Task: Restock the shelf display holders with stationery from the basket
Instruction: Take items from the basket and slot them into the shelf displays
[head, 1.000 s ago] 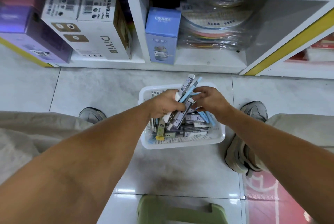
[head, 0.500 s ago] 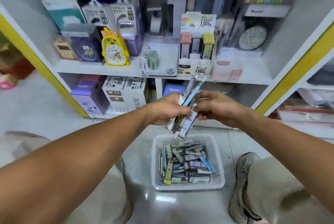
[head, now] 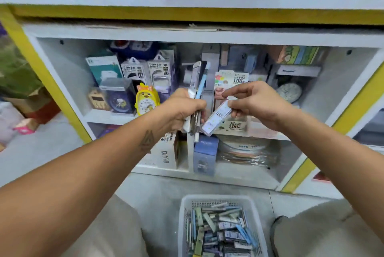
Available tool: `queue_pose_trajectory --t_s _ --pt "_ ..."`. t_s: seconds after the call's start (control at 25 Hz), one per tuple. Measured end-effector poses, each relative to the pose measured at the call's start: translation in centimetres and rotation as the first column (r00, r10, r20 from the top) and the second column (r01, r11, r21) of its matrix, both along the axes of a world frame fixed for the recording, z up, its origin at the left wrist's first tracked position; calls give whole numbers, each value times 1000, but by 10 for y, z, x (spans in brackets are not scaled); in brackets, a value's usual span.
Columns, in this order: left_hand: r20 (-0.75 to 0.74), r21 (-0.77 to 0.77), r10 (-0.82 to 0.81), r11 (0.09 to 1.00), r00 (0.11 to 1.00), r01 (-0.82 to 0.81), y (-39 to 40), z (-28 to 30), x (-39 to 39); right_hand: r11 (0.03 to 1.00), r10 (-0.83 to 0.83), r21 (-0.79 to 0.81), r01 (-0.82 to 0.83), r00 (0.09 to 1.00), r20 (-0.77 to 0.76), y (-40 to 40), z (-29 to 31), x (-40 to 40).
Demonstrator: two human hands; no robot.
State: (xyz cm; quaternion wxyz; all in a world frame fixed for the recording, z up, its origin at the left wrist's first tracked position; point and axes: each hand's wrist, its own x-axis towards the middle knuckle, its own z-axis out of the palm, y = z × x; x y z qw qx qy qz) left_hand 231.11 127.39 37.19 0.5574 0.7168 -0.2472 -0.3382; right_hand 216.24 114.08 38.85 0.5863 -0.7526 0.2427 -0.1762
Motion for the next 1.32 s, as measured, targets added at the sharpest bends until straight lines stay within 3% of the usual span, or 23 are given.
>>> queue_pose_trajectory --t_s 0.28,0.4,0.52,0.68,0.76,0.92,1.04,1.32 --pt "-318 -35 38 998 947 -52 2 10 60 946 -58 -322 34 996 -64 -21 6 56" --pt "-376 -62 53 995 925 -82 8 7 79 910 -130 -399 110 991 -24 -25 -6 81" --pt "-370 -84 103 986 923 -143 13 5 96 796 -194 -576 187 980 50 -30 -21 101" --pt "-346 -58 139 984 928 -168 18 0 111 615 -129 -770 172 985 117 -30 -30 121" --pt "-360 -45 113 989 926 -138 17 -4 112 623 -146 -765 164 985 92 -36 -28 125" --pt "-377 2 21 1000 926 -22 2 -12 101 774 -179 -591 227 974 139 -55 -15 103" --pt "-375 -16 -19 1000 927 14 -16 -11 89 792 -215 -542 282 959 185 -66 -6 76" --pt "-384 -95 -109 992 917 78 -56 -7 42 585 -277 -775 238 957 85 -87 -17 29"
